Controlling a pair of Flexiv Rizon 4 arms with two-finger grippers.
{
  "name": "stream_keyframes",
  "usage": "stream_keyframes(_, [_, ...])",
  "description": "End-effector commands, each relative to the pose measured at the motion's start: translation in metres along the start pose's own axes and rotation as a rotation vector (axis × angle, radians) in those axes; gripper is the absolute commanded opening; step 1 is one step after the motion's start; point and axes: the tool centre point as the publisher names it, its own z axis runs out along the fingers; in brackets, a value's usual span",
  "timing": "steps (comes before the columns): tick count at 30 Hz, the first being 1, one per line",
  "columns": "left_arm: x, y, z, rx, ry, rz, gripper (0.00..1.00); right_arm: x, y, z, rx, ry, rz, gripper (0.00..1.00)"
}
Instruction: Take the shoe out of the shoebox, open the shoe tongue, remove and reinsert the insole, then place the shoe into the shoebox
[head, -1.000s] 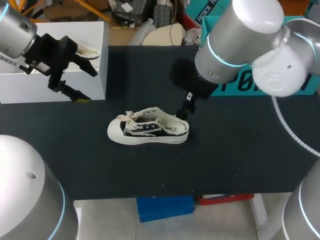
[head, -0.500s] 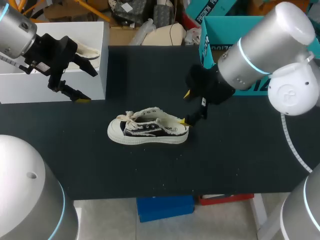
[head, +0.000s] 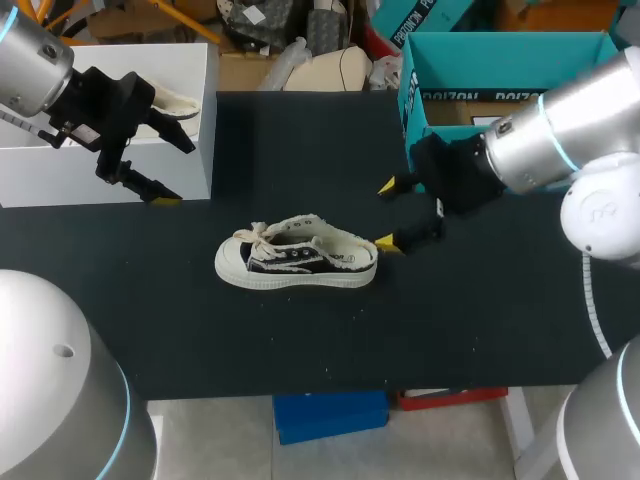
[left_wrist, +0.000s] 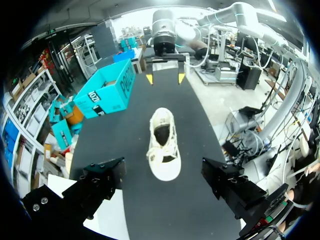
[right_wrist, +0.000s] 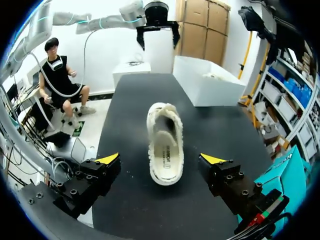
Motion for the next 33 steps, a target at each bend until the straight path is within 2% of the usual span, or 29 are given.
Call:
stream_keyframes(1, [0.0, 0.001, 0.002, 0.0, -0.003, 0.001, 1.0, 0.003, -0.01, 0.001, -0.031, -0.043, -0.019, 1.0])
stream_keyframes(10, [0.0, 0.001, 0.002, 0.0, -0.003, 0.001, 1.0, -0.01, -0.027, 0.019, -0.039, 0.035, -0.012, 1.0])
stream_keyframes(21, [0.0, 0.001, 0.002, 0.0, -0.003, 0.001, 1.0, -0.019, -0.055, 0.055, -0.066, 0.023, 0.008, 1.0])
stream_keyframes(33, [0.0, 0.001, 0.002, 0.0, -0.003, 0.001, 1.0, -0.031, -0.066, 0.087, -0.093, 0.004, -0.036, 1.0])
